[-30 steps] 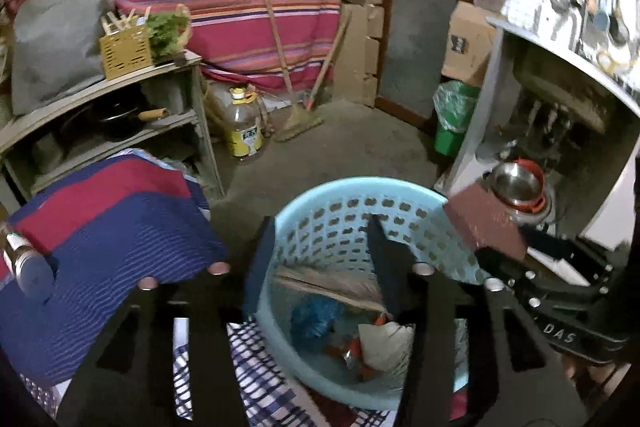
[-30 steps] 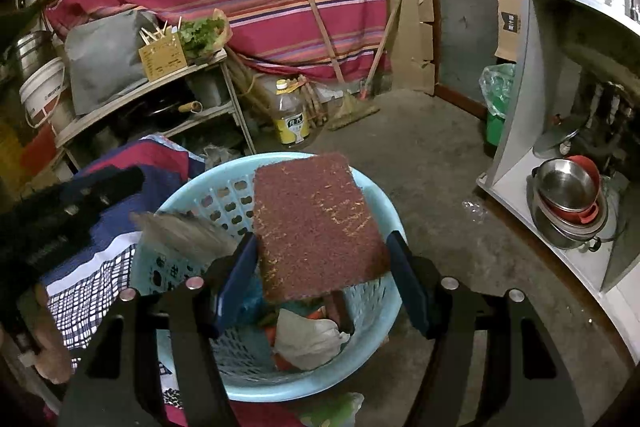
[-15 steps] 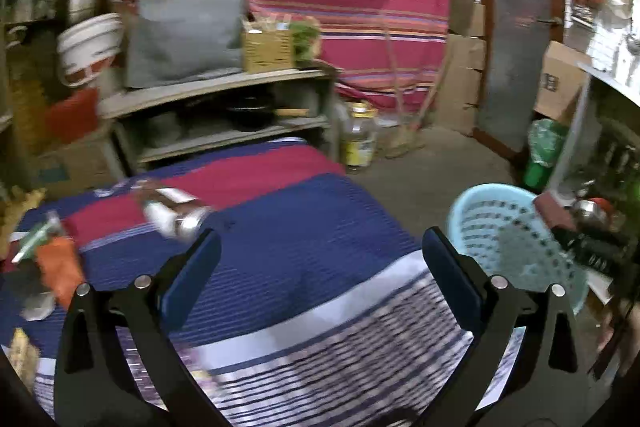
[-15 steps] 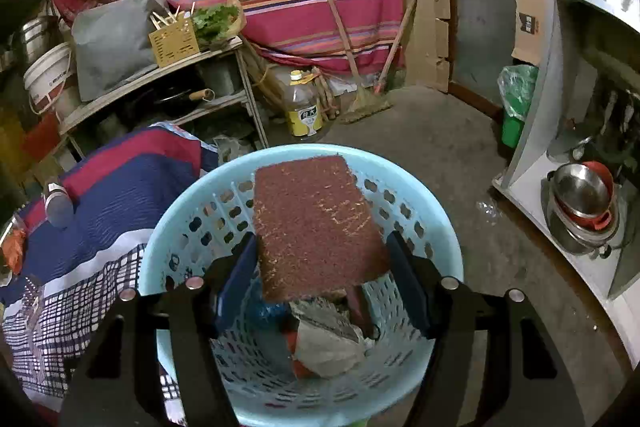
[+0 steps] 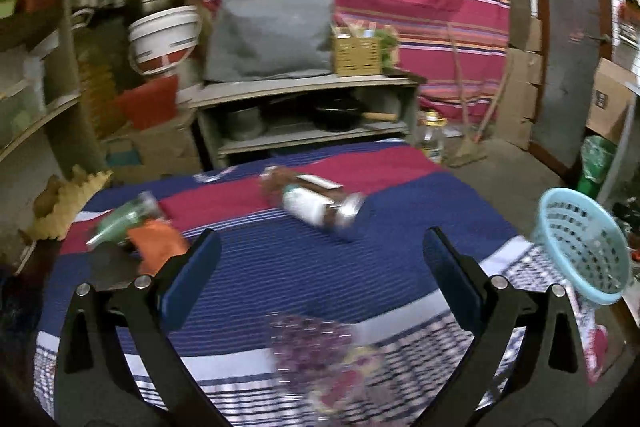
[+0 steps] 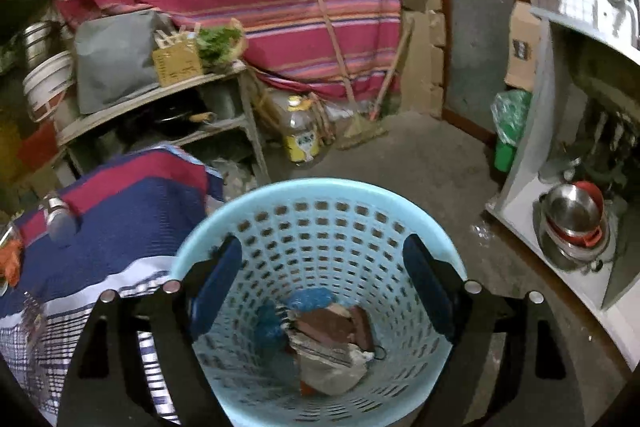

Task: Collect trash
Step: 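Grasp the black ribbed cup with the left tool while the right tool reaches for the orange bag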

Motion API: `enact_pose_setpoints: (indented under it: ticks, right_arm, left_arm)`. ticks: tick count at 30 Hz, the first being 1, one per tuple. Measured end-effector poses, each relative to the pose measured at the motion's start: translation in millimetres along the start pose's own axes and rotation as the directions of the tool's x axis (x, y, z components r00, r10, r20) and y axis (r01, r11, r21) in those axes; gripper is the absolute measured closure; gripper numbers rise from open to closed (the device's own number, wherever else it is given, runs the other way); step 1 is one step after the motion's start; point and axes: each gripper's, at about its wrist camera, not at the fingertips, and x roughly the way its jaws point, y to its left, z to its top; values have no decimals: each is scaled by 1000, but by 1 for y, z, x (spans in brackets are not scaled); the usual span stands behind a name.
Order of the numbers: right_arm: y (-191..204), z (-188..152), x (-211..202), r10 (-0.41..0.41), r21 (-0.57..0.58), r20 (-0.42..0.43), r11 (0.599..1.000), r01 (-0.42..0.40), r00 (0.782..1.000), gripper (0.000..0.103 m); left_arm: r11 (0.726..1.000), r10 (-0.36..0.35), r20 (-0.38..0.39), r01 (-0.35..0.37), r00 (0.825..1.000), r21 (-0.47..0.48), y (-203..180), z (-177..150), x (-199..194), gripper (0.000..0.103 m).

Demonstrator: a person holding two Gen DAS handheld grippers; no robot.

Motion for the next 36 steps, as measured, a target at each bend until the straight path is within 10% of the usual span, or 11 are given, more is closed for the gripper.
enact_pose_setpoints:
  ticks: [18,36]
  right_arm:
    - [226,-7,-17,290,-250,-86,920,-302,953,20]
    - [341,-34,22,355,-335,-201,851,-405,913,20]
  left_arm:
    - [932,283,-158,-310,946,-190,204,-23,22,6]
    - [913,142,-367,-265,919,-310,256,-58,109,5]
